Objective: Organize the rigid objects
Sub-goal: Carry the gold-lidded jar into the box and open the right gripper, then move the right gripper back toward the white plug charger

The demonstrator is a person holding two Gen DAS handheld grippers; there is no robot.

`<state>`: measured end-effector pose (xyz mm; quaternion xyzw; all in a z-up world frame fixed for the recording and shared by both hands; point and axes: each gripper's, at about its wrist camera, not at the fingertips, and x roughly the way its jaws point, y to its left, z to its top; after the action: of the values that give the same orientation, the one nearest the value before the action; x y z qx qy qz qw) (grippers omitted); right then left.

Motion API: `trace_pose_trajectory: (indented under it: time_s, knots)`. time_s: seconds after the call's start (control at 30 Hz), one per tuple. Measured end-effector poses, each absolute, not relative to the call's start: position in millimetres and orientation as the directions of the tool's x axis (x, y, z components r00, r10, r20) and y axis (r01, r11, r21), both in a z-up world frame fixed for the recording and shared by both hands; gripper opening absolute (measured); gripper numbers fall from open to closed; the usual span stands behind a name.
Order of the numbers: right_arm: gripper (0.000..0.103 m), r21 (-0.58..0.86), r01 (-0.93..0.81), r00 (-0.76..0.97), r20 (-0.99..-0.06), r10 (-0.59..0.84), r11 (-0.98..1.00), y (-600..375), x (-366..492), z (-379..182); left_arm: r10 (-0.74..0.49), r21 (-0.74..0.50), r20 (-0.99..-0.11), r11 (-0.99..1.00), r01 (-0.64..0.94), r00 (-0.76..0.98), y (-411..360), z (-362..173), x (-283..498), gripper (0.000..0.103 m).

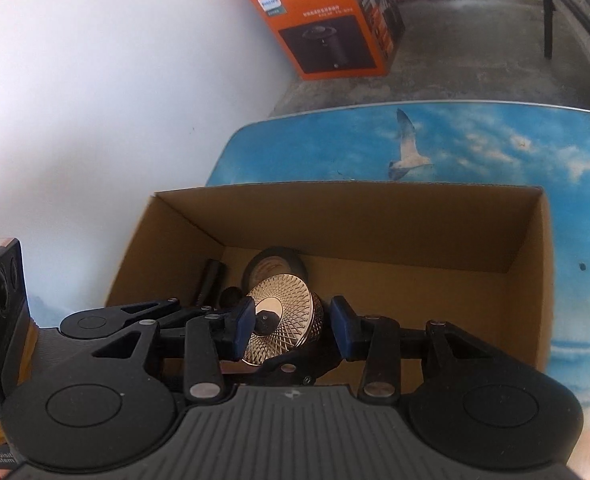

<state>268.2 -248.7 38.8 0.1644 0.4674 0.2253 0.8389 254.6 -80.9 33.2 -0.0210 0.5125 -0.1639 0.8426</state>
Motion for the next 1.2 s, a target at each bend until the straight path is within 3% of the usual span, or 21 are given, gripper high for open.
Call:
trace_pose_trajectory:
  time_s: [0.47, 0.7, 0.8, 1.03, 1.13, 1.2]
  knots:
    - [0.045, 0.434, -0.211, 0.417, -0.771, 0.482, 0.876, -241, 308, 12, -0.265, -0.216, -0.902, 0.961, 0.175, 0.34, -86, 7, 294, 0.057]
    - [0.045, 0.352, -0.239, 0.47, -0.773, 0.426, 0.905, -235, 303, 17, -0.277, -0.208, -0.888, 0.954, 0.217, 0.368, -90, 15, 288, 0.071]
    - [0.045, 0.334, -0.255, 0.515, -0.747, 0.42, 0.907, -236, 291, 32, -0.303, -0.229, -0.867, 0.947, 0.224, 0.395, -84, 27, 280, 0.079]
    - [0.057, 0.352, -0.295, 0.657, -0.6, 0.456, 0.888, -262, 223, 90, -0.395, -0.299, -0.771, 0.917, 0.264, 0.499, -62, 77, 236, 0.083]
    - [0.065, 0.35, -0.323, 0.712, -0.523, 0.469, 0.879, -274, 175, 113, -0.434, -0.312, -0.726, 0.899, 0.307, 0.533, -49, 98, 205, 0.083]
    - [0.077, 0.341, -0.34, 0.744, -0.473, 0.472, 0.877, -283, 142, 127, -0.457, -0.303, -0.697, 0.886, 0.351, 0.553, -42, 112, 184, 0.086]
